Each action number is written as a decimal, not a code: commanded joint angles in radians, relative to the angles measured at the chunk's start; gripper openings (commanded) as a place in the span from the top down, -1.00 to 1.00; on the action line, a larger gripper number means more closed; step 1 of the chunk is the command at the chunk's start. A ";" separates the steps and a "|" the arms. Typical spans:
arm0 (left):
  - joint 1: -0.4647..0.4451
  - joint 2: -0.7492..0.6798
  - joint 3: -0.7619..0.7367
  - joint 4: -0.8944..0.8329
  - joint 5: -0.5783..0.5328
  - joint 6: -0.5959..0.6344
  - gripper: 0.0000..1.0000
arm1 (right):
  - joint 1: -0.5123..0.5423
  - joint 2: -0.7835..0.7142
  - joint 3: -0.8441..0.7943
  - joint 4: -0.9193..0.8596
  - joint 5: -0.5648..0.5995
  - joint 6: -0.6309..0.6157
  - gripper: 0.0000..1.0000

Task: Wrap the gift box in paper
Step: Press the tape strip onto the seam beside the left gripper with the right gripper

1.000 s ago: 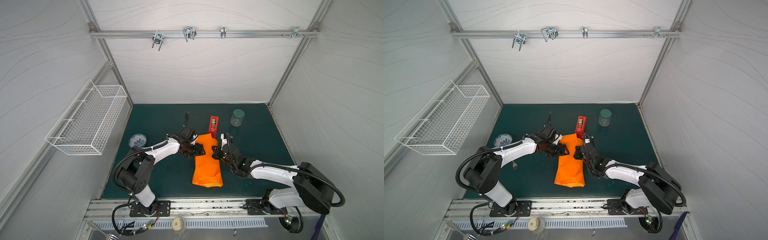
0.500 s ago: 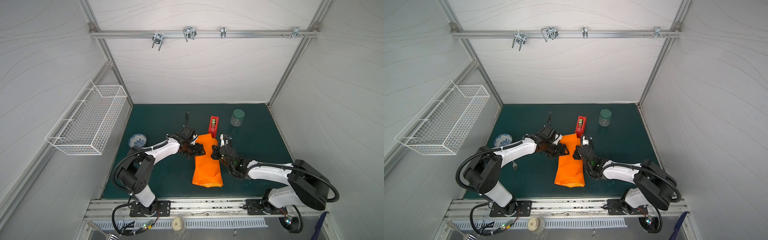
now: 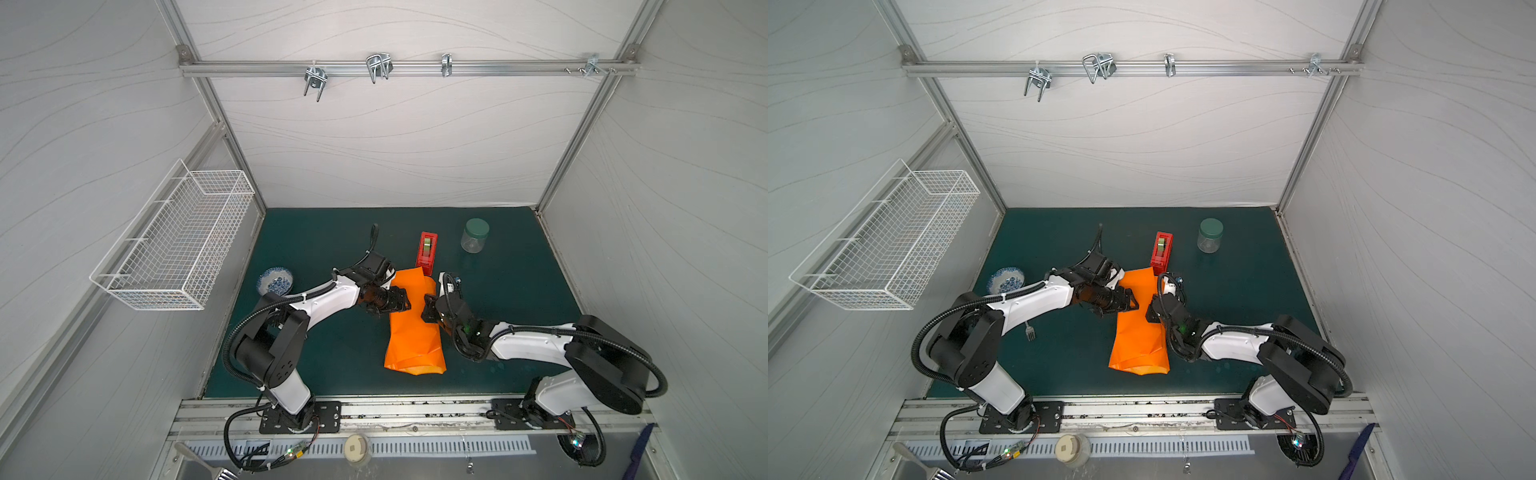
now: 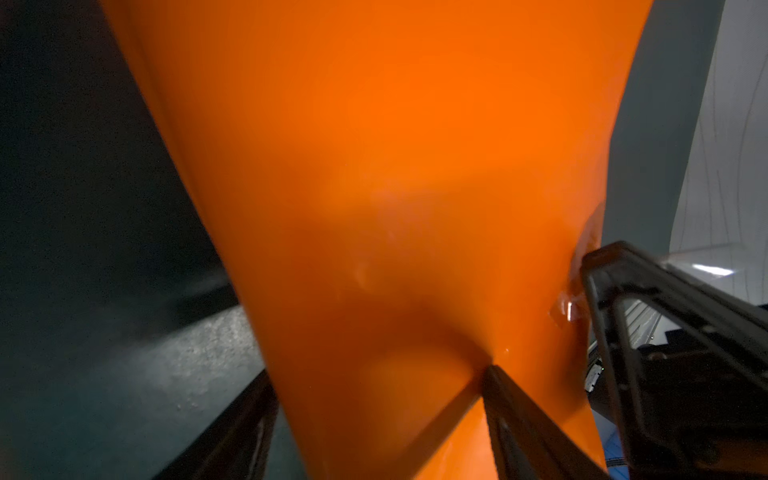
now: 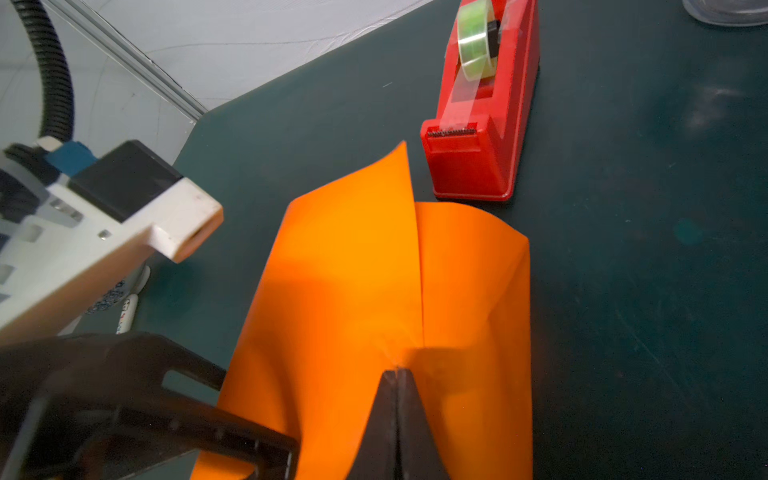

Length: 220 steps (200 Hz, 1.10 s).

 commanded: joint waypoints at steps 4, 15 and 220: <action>-0.009 0.073 -0.049 -0.074 -0.099 0.014 -0.56 | 0.011 0.015 -0.029 0.037 0.034 -0.028 1.00; -0.009 0.073 -0.049 -0.073 -0.098 0.014 -0.56 | 0.014 0.018 -0.034 0.043 0.034 -0.037 1.00; -0.008 0.074 -0.047 -0.074 -0.100 0.014 -0.56 | -0.035 -0.131 -0.049 -0.086 0.027 -0.118 0.16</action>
